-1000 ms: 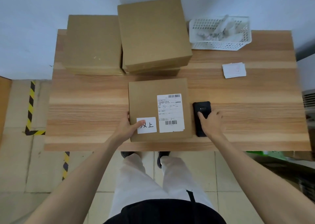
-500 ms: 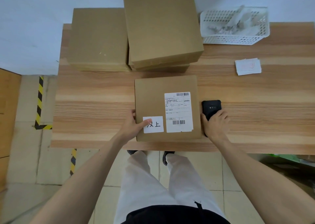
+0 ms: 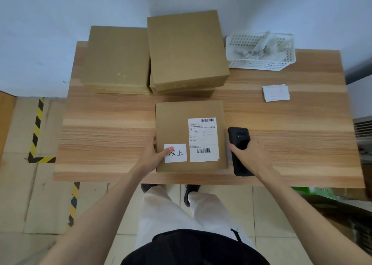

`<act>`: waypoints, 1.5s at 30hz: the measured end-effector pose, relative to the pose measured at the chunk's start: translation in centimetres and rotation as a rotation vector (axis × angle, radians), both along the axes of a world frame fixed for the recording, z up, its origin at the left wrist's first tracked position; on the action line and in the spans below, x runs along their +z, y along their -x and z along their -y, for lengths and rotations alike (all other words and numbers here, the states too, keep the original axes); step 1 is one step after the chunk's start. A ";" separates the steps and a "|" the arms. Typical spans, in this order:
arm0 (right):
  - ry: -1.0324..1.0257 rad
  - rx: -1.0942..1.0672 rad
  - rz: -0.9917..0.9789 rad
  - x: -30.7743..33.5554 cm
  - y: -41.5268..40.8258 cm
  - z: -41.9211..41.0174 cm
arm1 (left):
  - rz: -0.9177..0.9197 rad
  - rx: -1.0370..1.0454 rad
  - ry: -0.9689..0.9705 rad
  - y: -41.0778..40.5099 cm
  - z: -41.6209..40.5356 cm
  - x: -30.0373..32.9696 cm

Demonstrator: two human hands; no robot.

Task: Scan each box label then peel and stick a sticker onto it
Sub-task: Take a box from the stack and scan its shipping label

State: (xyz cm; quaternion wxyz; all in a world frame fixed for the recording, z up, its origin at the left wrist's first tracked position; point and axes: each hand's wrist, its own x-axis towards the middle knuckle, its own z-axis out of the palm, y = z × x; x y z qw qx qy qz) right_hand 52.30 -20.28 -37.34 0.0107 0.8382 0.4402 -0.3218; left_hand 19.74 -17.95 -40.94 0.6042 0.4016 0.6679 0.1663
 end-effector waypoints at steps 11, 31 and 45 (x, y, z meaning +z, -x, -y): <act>0.172 0.308 0.085 9.6 3.1 -0.3 | 0.040 0.013 -0.088 0.1 0.8 0.2; 0.253 0.419 0.173 9.9 3.4 -1.6 | 0.006 -0.005 -0.092 0.0 0.6 0.2; 0.159 0.126 0.155 -4.1 -1.2 -1.2 | 0.005 0.012 -0.101 -0.3 0.5 0.2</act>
